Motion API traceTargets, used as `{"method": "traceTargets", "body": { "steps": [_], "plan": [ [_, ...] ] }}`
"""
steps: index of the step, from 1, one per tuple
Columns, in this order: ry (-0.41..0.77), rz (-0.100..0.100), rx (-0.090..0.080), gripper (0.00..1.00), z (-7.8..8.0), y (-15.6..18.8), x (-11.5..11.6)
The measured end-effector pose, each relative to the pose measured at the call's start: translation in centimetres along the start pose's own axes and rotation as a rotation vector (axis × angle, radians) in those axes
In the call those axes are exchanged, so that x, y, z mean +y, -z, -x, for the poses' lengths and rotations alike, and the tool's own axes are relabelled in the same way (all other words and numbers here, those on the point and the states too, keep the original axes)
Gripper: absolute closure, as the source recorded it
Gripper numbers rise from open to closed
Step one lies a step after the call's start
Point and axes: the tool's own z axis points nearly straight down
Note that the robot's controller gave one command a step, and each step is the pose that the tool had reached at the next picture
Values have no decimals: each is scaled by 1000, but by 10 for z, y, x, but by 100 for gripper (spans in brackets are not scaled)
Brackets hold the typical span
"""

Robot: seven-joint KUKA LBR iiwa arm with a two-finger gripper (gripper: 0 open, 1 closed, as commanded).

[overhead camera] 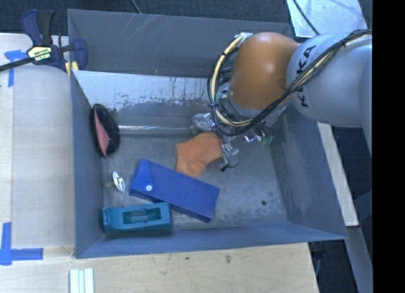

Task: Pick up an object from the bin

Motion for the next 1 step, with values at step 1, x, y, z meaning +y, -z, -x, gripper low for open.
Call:
{"method": "traceTargets", "body": {
  "steps": [1],
  "plan": [
    [266,1,-1,100,1,-23,14]
  ]
}}
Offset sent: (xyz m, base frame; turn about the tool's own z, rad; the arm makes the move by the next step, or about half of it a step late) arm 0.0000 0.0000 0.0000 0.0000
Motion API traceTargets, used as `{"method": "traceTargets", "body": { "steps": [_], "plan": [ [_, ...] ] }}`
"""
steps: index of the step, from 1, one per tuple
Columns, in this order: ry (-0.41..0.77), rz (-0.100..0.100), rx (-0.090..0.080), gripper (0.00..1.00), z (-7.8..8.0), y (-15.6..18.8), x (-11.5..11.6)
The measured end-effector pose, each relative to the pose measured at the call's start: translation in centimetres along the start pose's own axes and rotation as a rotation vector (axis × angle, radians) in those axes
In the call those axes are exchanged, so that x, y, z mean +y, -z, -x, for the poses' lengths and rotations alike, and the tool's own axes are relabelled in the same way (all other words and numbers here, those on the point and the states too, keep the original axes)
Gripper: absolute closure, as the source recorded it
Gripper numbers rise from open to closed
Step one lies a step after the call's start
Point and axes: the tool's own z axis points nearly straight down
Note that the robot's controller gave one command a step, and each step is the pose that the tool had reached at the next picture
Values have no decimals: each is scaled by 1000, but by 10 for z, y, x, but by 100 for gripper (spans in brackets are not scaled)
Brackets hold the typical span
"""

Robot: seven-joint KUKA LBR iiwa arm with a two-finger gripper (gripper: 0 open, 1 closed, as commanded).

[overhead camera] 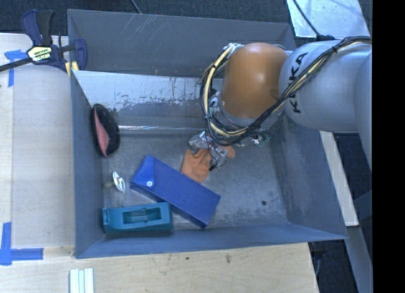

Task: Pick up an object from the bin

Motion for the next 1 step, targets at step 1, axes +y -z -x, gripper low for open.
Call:
{"method": "traceTargets", "body": {
  "steps": [1],
  "plan": [
    [-1,0,0,100,0,0,0]
  ]
}}
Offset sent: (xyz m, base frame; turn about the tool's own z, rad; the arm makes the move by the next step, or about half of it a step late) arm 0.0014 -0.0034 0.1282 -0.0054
